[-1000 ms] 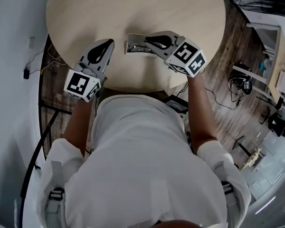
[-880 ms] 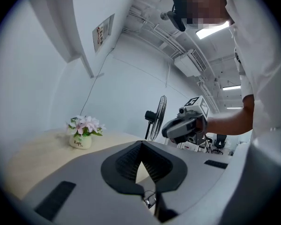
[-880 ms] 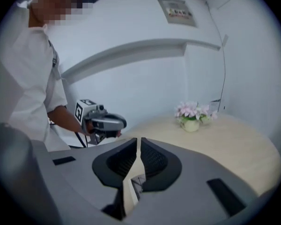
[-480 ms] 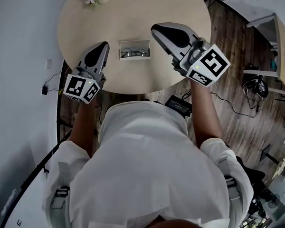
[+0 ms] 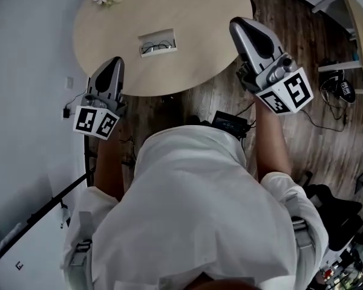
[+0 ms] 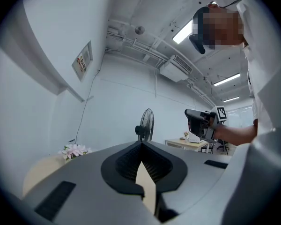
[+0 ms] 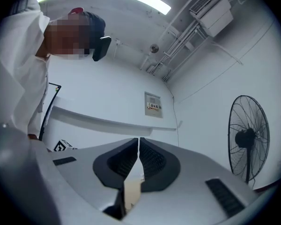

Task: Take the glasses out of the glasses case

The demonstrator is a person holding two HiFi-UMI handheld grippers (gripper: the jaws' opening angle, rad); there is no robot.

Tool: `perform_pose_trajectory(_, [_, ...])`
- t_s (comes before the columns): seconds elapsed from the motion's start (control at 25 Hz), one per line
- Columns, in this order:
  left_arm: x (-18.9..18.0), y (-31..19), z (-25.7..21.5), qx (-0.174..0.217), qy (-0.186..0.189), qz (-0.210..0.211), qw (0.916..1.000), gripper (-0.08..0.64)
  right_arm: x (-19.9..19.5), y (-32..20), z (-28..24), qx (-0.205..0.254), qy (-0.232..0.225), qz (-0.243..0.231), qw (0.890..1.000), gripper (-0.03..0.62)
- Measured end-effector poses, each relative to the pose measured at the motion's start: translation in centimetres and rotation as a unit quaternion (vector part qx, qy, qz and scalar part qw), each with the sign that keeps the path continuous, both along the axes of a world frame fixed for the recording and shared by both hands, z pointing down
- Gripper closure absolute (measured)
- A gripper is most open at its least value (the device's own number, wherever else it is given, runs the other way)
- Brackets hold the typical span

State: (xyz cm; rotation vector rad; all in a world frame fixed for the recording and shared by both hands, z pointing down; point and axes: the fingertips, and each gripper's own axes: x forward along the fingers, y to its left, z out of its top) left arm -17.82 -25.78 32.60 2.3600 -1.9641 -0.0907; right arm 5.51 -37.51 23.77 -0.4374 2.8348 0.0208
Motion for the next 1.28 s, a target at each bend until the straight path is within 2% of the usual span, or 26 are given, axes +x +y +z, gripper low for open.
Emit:
perform_pose_trajectory(0.16, [2.8,3.2,-0.2,-0.003,0.005,-0.006,1.0,0.548,3.6,2.4,2.3,0.0,0.012,0.033,0.999,0.565])
perform_pose_trajectory(0.28, [4.0,5.5,0.3,-0.007,0.009,-0.01,0.9999,0.548,5.0,4.0,5.1,-0.024,0.02,0.052,0.998,0.566])
perform_pose_trajectory(0.6, [6.5,10.1,1.0,-0.016,0.001,0.006,0.9998,0.548,5.4,9.4,10.9,-0.079,0.063,0.106,0.989,0.568])
perform_pose_trajectory(0.92, [6.8,18.1,2.2,-0.016,0.013,0.033,0.9992,0.548,3.4,18.3,13.2,-0.106,0.103,0.106,0.983,0.568])
perform_pose_trajectory(1.28, [6.7,28.4,8.6,-0.047,0.063,0.04,0.9961,0.548,1.2,27.5,15.4,-0.118,0.135,0.085,0.98,0.569])
